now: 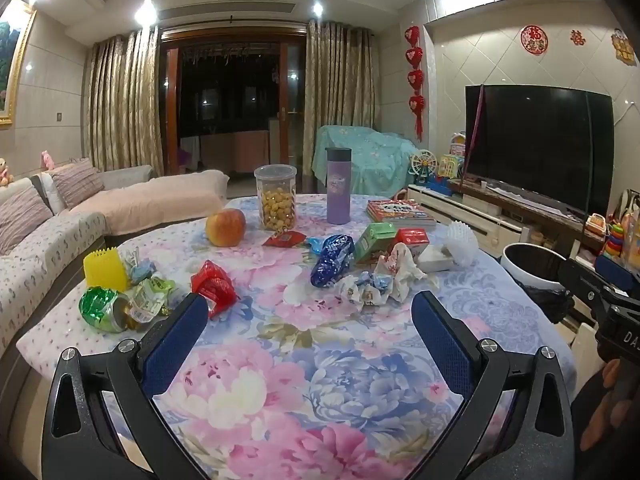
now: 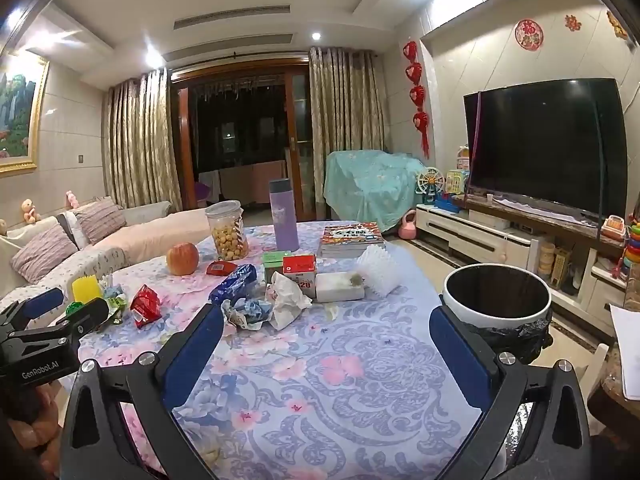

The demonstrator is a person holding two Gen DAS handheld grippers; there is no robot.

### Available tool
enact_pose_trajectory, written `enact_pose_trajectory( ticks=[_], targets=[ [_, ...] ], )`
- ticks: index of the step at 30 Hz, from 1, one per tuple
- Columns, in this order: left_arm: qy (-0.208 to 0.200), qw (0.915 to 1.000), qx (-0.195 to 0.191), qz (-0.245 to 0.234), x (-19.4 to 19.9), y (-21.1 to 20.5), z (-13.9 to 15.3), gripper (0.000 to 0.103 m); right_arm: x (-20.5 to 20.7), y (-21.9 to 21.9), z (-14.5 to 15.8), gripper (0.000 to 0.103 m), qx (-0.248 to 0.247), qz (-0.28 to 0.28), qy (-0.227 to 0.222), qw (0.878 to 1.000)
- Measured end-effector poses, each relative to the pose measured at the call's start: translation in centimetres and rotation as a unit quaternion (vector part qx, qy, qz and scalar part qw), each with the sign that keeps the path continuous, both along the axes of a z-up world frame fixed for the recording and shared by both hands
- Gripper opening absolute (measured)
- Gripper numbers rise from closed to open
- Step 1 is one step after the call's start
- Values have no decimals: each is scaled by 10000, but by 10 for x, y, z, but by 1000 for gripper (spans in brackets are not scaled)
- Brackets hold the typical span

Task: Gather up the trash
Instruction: 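Move both tools toward the cluttered table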

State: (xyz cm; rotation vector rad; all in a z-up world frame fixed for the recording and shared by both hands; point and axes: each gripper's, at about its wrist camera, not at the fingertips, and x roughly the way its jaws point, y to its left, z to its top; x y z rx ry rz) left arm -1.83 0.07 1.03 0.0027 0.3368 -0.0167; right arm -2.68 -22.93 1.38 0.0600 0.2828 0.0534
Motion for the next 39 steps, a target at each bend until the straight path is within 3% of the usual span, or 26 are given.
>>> enact_pose_trajectory(
  ticks=[29, 39],
  targets=[
    [97, 9999, -55, 11, 4, 6, -6, 103, 0, 4, -2, 103, 62, 60, -92, 9999],
    [468, 9983, -255, 232, 22, 34, -23, 103, 14, 16, -9, 103, 39, 369, 17, 9993]
  ],
)
